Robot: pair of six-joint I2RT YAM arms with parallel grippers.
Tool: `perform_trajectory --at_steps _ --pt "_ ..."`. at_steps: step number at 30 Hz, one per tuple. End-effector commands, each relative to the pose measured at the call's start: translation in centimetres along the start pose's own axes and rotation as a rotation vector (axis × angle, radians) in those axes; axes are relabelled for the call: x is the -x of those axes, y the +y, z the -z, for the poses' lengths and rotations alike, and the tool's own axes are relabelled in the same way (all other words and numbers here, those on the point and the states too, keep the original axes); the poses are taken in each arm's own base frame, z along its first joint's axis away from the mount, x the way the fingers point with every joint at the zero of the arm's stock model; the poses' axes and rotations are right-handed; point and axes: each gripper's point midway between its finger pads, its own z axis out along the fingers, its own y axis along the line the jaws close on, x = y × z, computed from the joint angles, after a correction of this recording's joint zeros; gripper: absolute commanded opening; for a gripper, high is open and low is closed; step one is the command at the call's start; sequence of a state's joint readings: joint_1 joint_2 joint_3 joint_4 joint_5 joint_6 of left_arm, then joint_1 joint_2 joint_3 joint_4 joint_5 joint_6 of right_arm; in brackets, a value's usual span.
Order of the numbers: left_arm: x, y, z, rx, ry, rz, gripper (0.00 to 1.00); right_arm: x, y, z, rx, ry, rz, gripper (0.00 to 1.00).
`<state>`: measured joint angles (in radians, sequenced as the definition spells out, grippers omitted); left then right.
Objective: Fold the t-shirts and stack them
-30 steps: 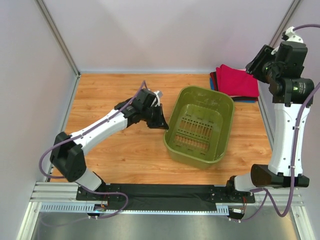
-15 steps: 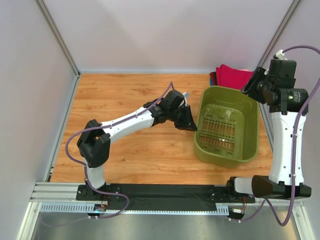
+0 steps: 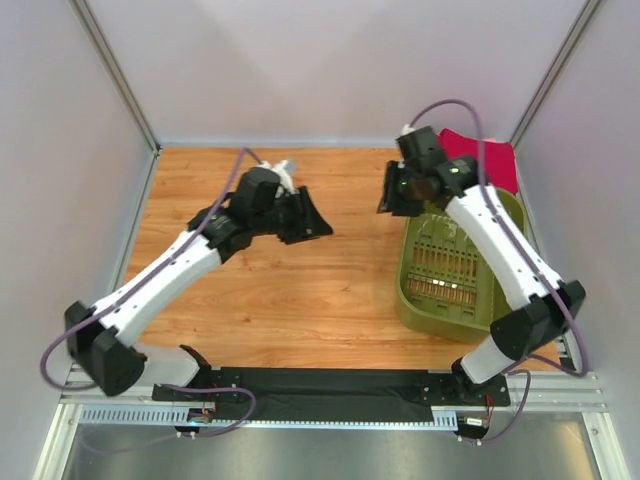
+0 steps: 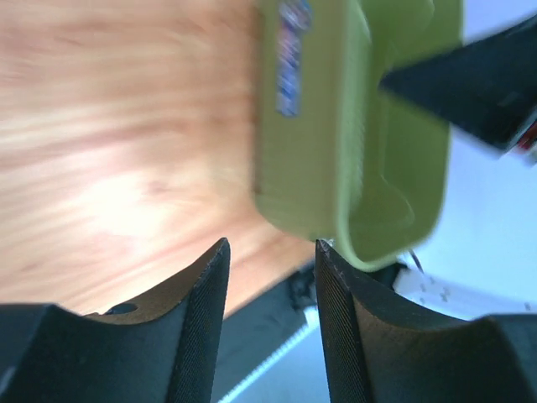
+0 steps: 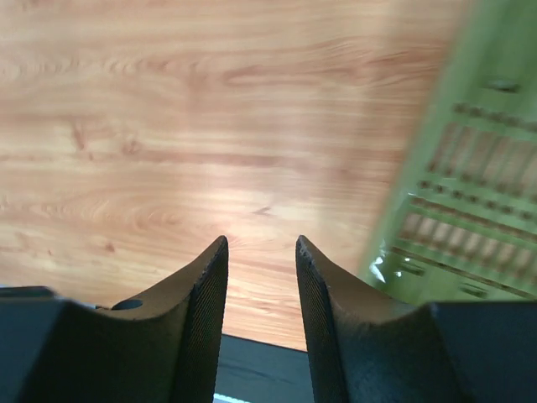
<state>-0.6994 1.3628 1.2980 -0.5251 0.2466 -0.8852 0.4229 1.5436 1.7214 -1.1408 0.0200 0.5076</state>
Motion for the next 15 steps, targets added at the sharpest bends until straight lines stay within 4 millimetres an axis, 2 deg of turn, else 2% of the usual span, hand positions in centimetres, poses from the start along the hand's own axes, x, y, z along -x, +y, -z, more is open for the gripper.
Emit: perform_trajectory --at_steps 1,2,3,4,5,7,9,10,13,15 --pt "1.5 6.4 4.4 0.206 -0.115 0.024 0.53 -1.6 4.1 -3.2 -0.015 0.035 0.017 0.39" --pt "1.6 7.1 5.7 0.213 -0.140 0.029 0.53 -2.8 4.0 -5.3 -0.056 0.080 0.030 0.39" --pt "1.8 7.7 6.3 0.227 -0.154 0.037 0.53 -3.4 3.7 -6.5 -0.084 0.100 0.039 0.39" --pt "2.2 8.8 7.1 0.254 -0.172 0.056 0.53 -4.3 2.7 -7.6 -0.140 0.119 0.049 0.39" --pt "2.4 8.9 8.0 0.256 -0.188 0.043 0.54 -5.1 1.4 -9.0 -0.204 0.148 0.057 0.38" --pt "2.6 9.5 8.8 0.291 -0.199 0.031 0.54 -6.0 -2.1 -9.4 -0.362 0.167 0.100 0.38" --pt "2.9 9.2 9.5 0.297 -0.208 0.014 0.54 -6.4 -5.7 -8.7 -0.492 0.186 0.110 0.37" --pt "3.0 9.2 9.6 0.302 -0.215 0.010 0.54 -7.3 -7.2 -8.5 -0.528 0.219 0.106 0.37" --pt "3.6 8.9 10.0 0.299 -0.237 -0.005 0.54 -7.4 -9.8 -6.4 -0.565 0.195 0.055 0.37" --pt "3.7 8.7 9.8 0.293 -0.235 -0.011 0.54 -8.3 -11.8 -4.9 -0.609 0.202 0.016 0.38"
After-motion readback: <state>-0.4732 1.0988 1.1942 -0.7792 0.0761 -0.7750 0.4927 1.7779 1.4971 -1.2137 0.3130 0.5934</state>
